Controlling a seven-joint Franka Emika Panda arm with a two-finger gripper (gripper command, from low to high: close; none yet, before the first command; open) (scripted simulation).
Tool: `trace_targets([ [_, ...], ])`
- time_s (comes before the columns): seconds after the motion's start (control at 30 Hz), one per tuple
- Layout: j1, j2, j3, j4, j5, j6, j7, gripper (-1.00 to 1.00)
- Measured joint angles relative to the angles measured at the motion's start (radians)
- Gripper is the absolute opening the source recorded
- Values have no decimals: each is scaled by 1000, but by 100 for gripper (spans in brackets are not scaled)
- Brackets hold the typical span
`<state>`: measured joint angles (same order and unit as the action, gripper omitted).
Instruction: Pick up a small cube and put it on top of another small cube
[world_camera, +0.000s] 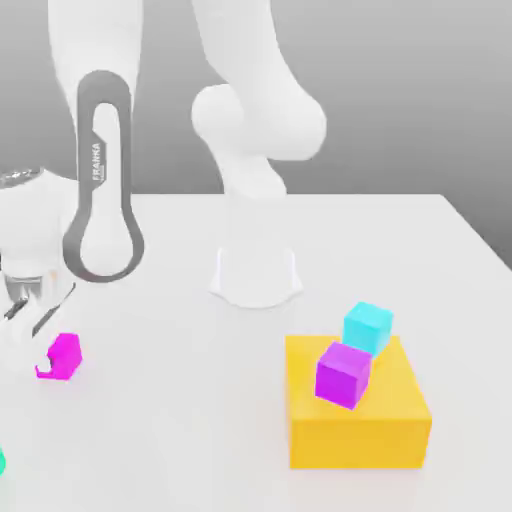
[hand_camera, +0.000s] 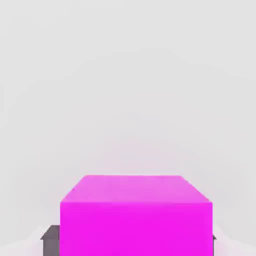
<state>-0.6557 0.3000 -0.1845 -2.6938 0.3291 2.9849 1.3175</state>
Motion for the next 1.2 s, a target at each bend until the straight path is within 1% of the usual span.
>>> trace_targets([
  [0.13, 67, -97, -92, -21, -111, -71, 83, -100],
  [0.27, 91, -199, -140, -45, -224, -150, 168, -100],
  [0.3, 115, -225, -118, -50, -220, -172, 147, -100],
  [0.47, 346, -363, -12, -77, -153, -292, -44, -100],
  [0.57, 445, -451, 48, -93, -136, -362, -149, -100],
  [0.73, 618, -592, 159, -122, -134, -468, -294, -100],
  [1.0, 899, -812, 346, -170, -165, -631, -505, -100],
  [1.07, 945, -797, 386, -188, -172, -596, -537, -100],
  [1.17, 953, -713, 411, -219, -173, -482, -545, -100],
  [1.2, 955, -684, 412, -228, -175, -444, -542, 100],
])
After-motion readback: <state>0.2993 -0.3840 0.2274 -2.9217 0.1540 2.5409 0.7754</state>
